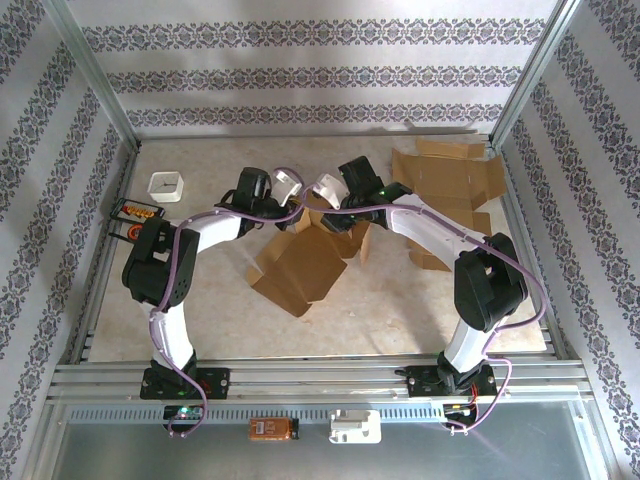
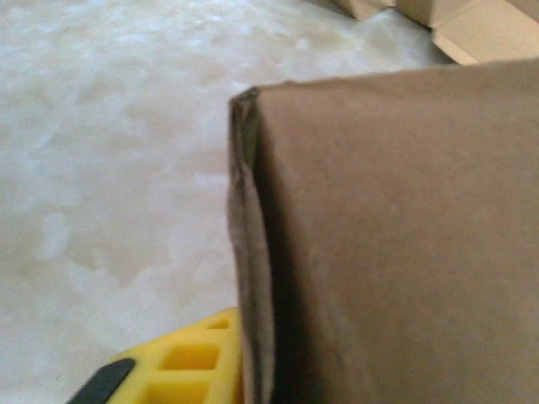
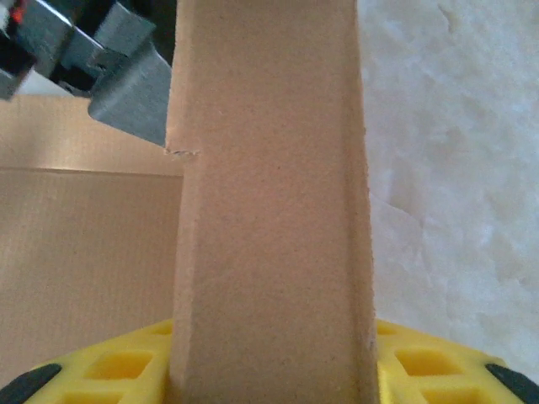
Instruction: Fold the paper box
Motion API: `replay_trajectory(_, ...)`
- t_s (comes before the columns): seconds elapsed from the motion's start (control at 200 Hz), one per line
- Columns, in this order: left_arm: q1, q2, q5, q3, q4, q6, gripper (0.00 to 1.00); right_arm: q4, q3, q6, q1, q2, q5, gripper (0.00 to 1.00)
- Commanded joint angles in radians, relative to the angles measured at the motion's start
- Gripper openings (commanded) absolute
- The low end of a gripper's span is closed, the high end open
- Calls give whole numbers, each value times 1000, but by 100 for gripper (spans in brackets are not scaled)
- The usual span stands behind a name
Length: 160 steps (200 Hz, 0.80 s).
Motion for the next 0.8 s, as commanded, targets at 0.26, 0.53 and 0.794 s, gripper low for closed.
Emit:
replay_trajectory(0.26, -91, 69, -324, 68, -20, -174, 28, -29, 11, 48, 9, 6, -87, 48)
replay_trajectory(0.53, -99, 78, -376, 71, -47, -147, 0, -16, 12, 100, 8, -9, -88, 51)
replay_trajectory(0.794, -117, 43, -462, 44, -68, -105, 18, 64, 2, 311, 14, -80, -61, 66)
